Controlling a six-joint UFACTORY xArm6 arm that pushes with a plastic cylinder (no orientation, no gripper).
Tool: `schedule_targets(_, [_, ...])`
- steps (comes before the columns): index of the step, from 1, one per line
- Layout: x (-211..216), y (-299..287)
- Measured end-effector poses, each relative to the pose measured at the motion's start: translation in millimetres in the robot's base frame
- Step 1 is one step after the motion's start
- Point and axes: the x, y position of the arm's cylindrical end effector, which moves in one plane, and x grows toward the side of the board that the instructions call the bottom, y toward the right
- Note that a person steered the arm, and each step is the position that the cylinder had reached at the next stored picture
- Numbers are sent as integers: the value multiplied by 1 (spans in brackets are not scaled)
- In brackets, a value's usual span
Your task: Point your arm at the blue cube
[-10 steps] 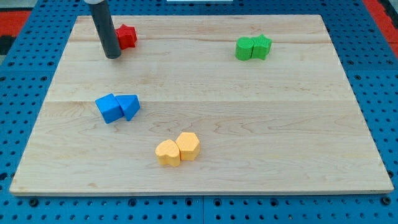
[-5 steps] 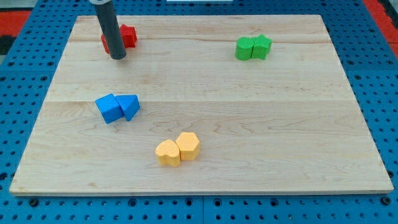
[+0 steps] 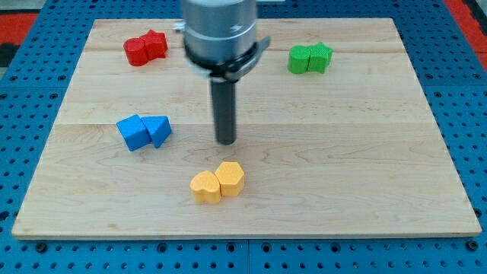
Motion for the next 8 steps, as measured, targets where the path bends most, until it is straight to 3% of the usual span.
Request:
schedule_targets(2, [38,-87])
schedule_targets(3, [28,-163])
schedule_targets(4, [27,-178])
schedule_targets(5, [32,-146])
schedule_targets(8, [6,-183])
